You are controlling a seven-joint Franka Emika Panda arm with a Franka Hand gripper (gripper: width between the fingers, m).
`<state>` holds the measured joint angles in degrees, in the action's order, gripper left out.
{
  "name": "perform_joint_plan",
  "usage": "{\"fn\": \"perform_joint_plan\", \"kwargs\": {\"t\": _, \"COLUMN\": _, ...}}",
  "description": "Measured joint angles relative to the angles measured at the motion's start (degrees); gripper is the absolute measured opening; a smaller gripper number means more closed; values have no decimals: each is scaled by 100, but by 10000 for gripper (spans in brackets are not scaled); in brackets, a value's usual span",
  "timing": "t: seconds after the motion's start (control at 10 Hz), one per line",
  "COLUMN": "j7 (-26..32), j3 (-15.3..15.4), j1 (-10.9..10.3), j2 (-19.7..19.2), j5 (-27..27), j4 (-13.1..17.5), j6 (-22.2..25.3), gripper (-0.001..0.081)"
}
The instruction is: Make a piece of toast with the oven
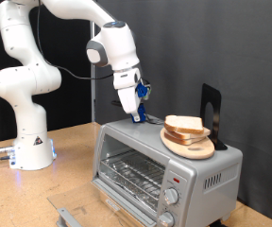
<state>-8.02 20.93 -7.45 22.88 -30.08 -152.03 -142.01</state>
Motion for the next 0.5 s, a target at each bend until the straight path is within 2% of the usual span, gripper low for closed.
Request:
{"fn": "perform_joint_plan", "kwargs": {"t": 0.1, "j7": -4, "j3": 0, "j1": 0, "j2": 0, "j5": 0, "j4": 0, "j6": -6, "gripper": 553}}
{"fn": "perform_joint_plan", "kwargs": {"t": 0.2, "j7": -16, "j3": 0, "j1": 2, "j2": 0, "j5": 0, "j4": 0, "j6": -18, "gripper": 553}}
{"fn": "perform_joint_plan", "kwargs": {"t": 0.3, "j7": -34, "j3": 0, "j1": 5, "j2": -1, "j5": 0, "j4": 0, "j6": -28, "gripper": 416}}
{"fn": "perform_joint_plan", "kwargs": {"t": 0.4, "j7": -53, "j3": 0, "j1": 11, "j2": -4, "j5": 0, "j4": 0, "j6": -36, "gripper": 368}}
{"fn": "perform_joint_plan", "kwargs": {"t": 0.5, "j7": -64, "j3": 0, "j1": 19, "j2": -6, "j5": 1, "j4": 0, "j6": -43, "gripper": 368}}
